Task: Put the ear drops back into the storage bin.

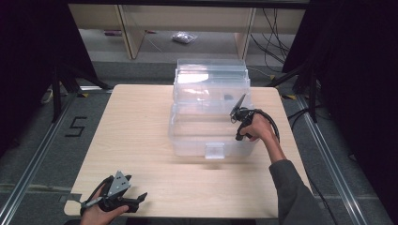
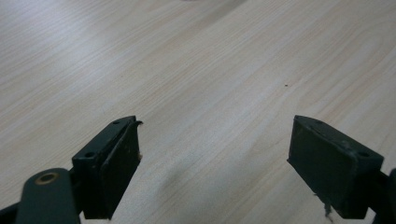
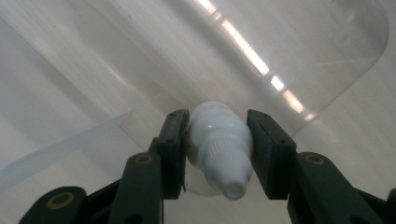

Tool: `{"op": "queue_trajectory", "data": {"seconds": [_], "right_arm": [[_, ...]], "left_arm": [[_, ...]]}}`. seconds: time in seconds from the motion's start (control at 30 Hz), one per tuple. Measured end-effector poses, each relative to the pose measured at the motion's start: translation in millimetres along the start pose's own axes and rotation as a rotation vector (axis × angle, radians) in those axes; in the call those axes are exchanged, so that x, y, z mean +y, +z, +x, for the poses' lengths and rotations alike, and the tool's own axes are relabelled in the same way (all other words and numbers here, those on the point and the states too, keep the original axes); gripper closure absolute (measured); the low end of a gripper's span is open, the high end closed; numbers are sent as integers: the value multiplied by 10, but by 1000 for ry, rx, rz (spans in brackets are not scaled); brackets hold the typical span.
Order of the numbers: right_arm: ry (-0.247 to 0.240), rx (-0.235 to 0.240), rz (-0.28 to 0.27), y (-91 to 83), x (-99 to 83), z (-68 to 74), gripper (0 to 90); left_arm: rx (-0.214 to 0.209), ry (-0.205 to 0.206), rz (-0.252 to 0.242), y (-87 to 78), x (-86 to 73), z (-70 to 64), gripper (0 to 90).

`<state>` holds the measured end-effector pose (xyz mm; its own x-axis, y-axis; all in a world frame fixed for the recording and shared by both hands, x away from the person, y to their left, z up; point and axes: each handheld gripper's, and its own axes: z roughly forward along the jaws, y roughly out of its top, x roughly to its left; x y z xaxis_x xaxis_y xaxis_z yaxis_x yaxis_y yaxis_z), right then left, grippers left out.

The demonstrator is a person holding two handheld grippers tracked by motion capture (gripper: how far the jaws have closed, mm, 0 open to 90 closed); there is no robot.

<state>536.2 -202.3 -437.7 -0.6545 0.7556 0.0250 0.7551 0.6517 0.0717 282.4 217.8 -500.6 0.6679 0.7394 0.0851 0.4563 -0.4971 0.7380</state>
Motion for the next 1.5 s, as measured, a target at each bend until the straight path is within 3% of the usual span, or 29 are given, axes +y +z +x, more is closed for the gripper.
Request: {"op": "queue_trajectory", "data": {"seconds": [0.03,0.1,0.13,0.23,0.27,0.3,0.47,0.5,0.57,0.63,0.67,0.7,0.8,1.17,1.5], "right_arm": [[-29,-11,-12,15,-10,-34,594],[-25,-1,-22,5,-21,-37,570],[13,11,-15,-21,-20,-7,558],[-13,13,-26,-42,-27,-15,500],[14,10,-25,-54,-22,9,488],[-11,2,-43,-54,-27,-11,476],[11,5,-75,-146,-35,2,435],[25,1,-73,-162,-36,9,431],[-11,14,-106,-173,-51,-12,423],[7,10,-106,-199,-57,-2,418],[-13,5,-118,-202,-65,-18,415],[9,11,-123,-219,-69,-2,406],[-25,5,-153,-269,-90,-21,388],[-15,21,-194,-383,-162,3,363],[-11,6,-250,-497,-212,60,318]], "left_arm": [[0,0,0,0,0,0,160],[1,1,1,0,1,0,160],[-4,13,9,-10,2,7,160],[-3,19,15,-11,2,13,159],[-3,19,15,-11,3,12,160],[-4,19,15,-12,3,12,160],[-7,15,12,-12,2,9,160],[-7,17,14,-12,2,9,160],[-1,8,6,-4,1,5,160],[1,0,0,0,1,1,160],[1,0,-1,-1,1,1,160],[0,-1,-1,0,0,1,160],[1,1,0,0,0,1,160],[2,1,-2,-2,1,2,160],[2,-1,-1,-1,1,1,160]]}}
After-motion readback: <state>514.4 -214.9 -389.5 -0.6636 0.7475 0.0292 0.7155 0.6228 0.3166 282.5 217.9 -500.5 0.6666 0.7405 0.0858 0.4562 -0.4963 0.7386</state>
